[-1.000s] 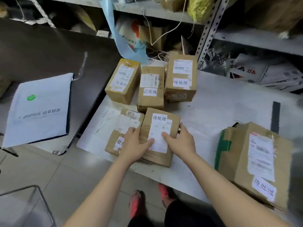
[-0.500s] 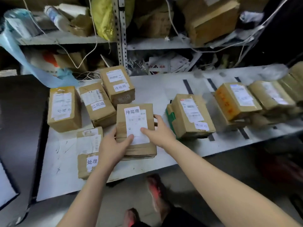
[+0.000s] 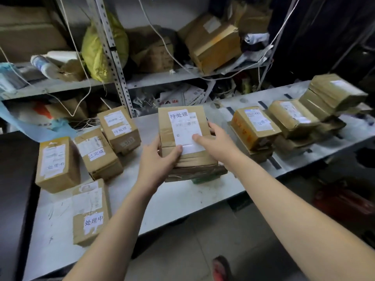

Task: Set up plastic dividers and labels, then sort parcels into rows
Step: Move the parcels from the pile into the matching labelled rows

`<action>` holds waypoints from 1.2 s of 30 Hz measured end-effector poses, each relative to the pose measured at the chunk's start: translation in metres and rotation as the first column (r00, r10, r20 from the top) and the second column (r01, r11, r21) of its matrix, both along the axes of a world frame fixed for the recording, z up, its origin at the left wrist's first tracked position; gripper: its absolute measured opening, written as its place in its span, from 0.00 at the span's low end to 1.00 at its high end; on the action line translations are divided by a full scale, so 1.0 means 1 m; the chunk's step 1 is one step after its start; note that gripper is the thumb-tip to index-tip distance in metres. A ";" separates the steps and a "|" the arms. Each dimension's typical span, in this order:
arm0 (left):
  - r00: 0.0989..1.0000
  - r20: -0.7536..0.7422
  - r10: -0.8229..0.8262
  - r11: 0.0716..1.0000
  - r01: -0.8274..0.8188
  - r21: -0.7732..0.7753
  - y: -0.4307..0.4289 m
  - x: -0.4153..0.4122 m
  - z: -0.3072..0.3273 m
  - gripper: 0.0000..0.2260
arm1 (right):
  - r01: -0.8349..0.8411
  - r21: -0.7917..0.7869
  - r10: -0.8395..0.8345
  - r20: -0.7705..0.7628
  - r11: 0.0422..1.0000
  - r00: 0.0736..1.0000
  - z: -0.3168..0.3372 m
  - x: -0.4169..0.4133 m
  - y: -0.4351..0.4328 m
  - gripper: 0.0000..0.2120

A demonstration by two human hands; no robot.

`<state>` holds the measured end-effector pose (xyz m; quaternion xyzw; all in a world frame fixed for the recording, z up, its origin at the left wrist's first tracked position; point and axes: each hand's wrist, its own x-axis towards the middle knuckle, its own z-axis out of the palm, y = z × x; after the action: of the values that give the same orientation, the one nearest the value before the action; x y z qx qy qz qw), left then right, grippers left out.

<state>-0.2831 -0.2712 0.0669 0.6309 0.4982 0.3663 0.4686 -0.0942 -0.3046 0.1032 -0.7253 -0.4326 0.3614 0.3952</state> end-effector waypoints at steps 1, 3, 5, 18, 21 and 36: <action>1.000 0.001 0.004 1.000 -0.004 -0.017 0.001 0.016 -0.001 0.20 | 0.005 -0.001 -0.005 0.000 1.000 1.000 -0.001 0.014 0.002 0.22; 1.000 0.016 0.020 0.998 -0.019 -0.055 0.005 0.045 -0.004 0.21 | 0.009 0.005 -0.009 0.005 1.000 1.000 -0.004 0.042 0.007 0.20; 0.998 0.042 0.037 0.995 -0.033 -0.092 0.009 0.070 -0.007 0.20 | 0.005 0.007 -0.005 0.008 1.000 1.000 -0.010 0.064 0.015 0.20; 0.979 -0.185 0.084 0.980 -0.115 -0.164 0.025 0.118 -0.031 0.24 | -0.148 -0.098 0.157 0.092 0.984 0.983 -0.045 0.121 0.052 0.27; 0.946 -0.324 0.025 0.986 -0.076 -0.146 0.027 0.103 -0.022 0.26 | -0.156 -0.135 0.197 0.386 0.979 0.901 -0.039 0.120 0.059 0.26; 0.352 -0.894 0.277 0.959 -0.050 0.278 0.103 -0.119 0.022 0.24 | -0.585 -0.187 0.467 0.801 0.789 0.375 -0.017 -0.051 0.166 0.30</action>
<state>-0.4021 -0.1681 0.0890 0.7175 0.6952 0.0430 0.0027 -0.1450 -0.1388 0.0866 -0.6028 -0.7931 0.0635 0.0593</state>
